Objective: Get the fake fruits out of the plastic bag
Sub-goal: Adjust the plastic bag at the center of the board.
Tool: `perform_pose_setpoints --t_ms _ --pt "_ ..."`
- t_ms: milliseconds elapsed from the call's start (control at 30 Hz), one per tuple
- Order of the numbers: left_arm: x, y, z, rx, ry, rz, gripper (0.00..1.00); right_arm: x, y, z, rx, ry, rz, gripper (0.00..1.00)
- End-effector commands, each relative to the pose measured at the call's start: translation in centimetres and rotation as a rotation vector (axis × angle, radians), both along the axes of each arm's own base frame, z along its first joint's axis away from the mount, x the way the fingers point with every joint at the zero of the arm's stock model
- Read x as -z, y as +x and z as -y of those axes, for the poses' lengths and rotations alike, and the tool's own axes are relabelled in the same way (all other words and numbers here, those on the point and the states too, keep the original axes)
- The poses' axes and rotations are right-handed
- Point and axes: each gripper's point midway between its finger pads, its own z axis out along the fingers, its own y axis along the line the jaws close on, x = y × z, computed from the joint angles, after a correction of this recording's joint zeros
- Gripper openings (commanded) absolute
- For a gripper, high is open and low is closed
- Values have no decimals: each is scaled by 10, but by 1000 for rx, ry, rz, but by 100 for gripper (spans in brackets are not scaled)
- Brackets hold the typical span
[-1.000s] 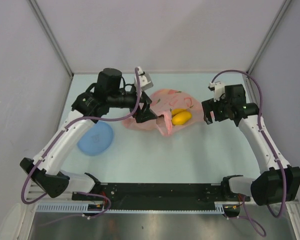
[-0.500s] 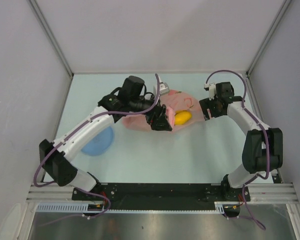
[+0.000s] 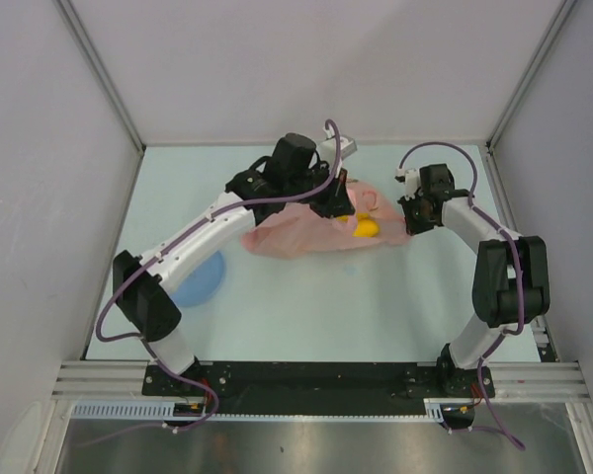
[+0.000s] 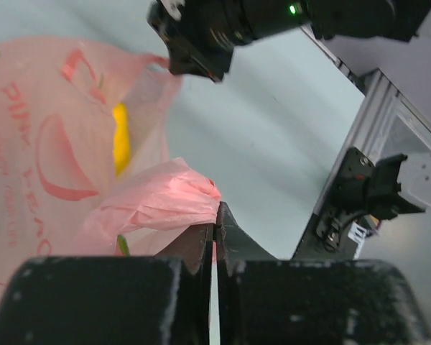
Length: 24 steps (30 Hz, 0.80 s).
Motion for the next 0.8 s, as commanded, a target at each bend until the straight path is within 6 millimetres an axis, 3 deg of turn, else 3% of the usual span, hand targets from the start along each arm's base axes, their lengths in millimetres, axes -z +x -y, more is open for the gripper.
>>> perform_pose_setpoints --t_ms 0,33,67,100,133,167,200,233,267,300,367,400,500,567,600,633,667,700,733,767 --pt "-40 58 -19 -137 -40 148 0 -61 21 -23 -68 69 132 0" --pt "-56 76 -24 -159 -65 194 0 -86 32 -27 -76 90 191 0" --pt "-67 102 -46 -212 -83 219 0 -104 42 -29 -71 107 239 0" --pt "-100 115 -51 -199 -137 281 0 -123 53 -32 -69 124 294 0" --pt "-95 145 -65 -218 -137 277 0 -137 63 -34 -64 140 333 0" --pt "-105 156 -68 -191 -160 300 0 -179 82 -38 -47 174 428 0" --pt "-150 152 -67 -104 -234 396 0 -183 97 -40 -36 188 442 0" --pt "-148 168 -71 -93 -238 420 0 -204 111 -41 -21 207 485 0" --pt "-163 170 -72 -77 -253 475 0 -254 129 -43 -4 240 589 0" --pt "-189 169 -73 -58 -273 580 0 -262 148 -40 21 236 620 0" --pt "-204 172 -72 -43 -288 655 0 -298 166 -36 42 228 721 0" --pt "-221 170 -72 -43 -312 712 0 -335 177 -30 65 219 819 0" --pt "-237 167 -73 -39 -332 759 0 -383 176 -18 105 225 917 0" --pt "-244 148 -75 5 -342 749 0 -393 163 -13 115 226 920 0" --pt "-228 144 -73 32 -305 719 0 -361 161 -12 123 209 843 0" --pt "-223 136 -73 54 -293 700 0 -381 135 -9 120 211 873 0" --pt "-214 124 -71 100 -287 671 0 -372 124 -8 119 205 852 0" --pt "-195 109 -75 130 -248 620 0 -357 113 -5 129 191 817 0" --pt "-182 97 -73 166 -226 588 0 -309 100 -2 150 173 710 0" --pt "-157 87 -75 202 -165 557 0 -313 70 2 166 178 716 0"
